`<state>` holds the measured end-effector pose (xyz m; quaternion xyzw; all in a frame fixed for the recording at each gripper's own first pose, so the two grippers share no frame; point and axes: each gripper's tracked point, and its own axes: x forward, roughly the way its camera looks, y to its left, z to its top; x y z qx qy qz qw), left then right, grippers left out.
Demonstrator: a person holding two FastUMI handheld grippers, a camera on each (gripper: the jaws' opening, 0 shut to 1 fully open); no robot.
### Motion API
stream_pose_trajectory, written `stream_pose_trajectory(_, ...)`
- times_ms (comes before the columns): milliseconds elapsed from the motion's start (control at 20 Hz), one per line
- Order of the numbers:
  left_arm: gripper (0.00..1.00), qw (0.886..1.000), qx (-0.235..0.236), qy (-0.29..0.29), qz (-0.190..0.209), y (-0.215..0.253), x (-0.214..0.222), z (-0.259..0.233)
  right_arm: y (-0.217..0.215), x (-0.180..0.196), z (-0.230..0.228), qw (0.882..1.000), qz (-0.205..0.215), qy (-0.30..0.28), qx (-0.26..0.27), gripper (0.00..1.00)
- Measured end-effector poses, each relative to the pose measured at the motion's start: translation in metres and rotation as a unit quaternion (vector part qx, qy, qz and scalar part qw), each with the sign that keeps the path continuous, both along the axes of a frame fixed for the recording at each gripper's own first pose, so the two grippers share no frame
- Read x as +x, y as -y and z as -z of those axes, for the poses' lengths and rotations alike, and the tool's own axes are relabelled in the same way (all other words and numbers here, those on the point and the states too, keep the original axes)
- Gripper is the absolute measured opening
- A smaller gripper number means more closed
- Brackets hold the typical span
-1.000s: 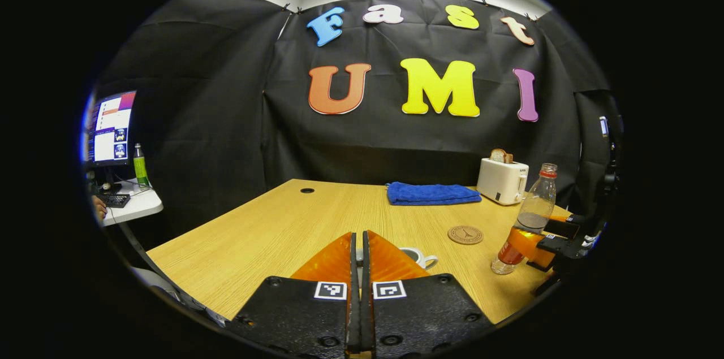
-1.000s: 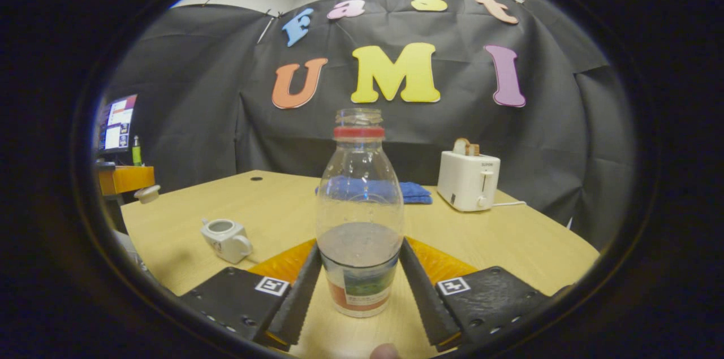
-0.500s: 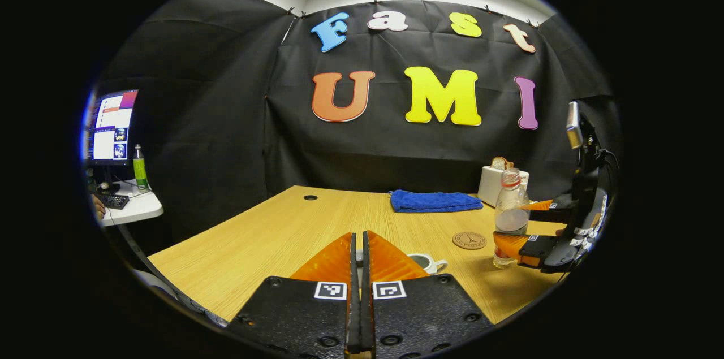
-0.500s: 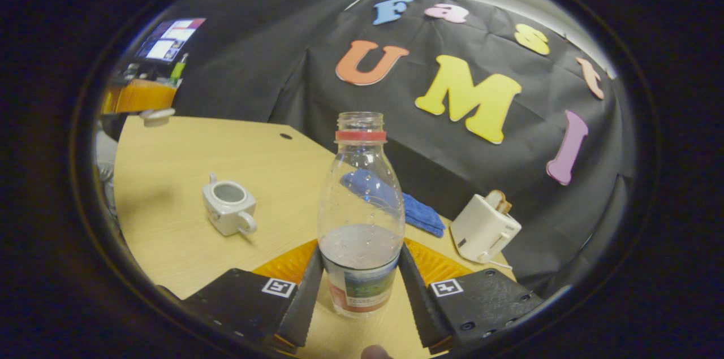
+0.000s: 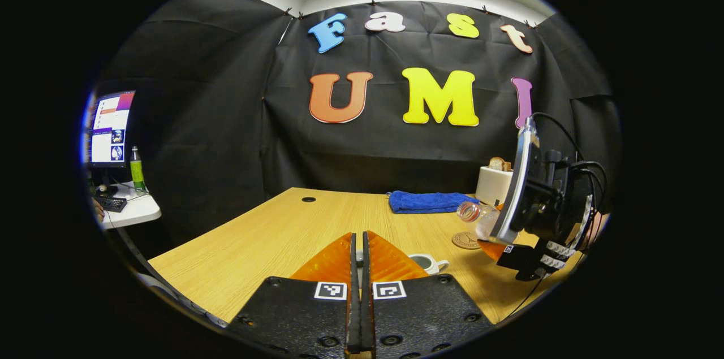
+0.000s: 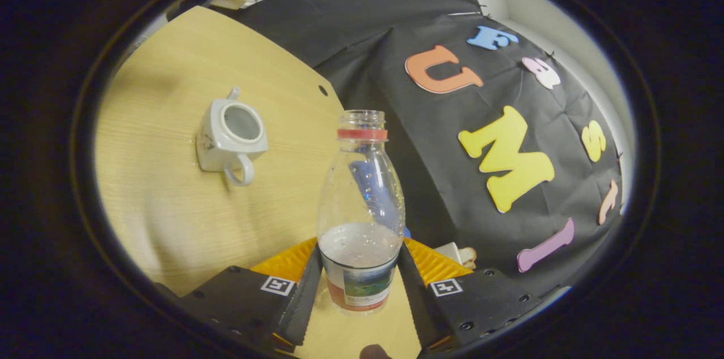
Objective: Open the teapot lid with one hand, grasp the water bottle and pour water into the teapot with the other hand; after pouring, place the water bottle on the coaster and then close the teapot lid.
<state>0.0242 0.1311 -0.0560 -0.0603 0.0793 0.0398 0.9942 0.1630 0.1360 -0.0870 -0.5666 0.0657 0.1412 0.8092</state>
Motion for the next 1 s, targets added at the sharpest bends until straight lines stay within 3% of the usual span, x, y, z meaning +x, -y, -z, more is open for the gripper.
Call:
stream_pose_trajectory(250,0.03,1.000,-0.001,-0.005,0.002,-0.004,0.000,0.004,-0.006,0.002,-0.004,0.995,-0.028,0.031,-0.093,0.72)
stream_pose_trajectory(1000,0.03,1.000,-0.003,-0.004,-0.001,-0.020,-0.001,0.010,-0.022,0.002,-0.011,0.964,-0.077,0.092,-0.238,0.72)
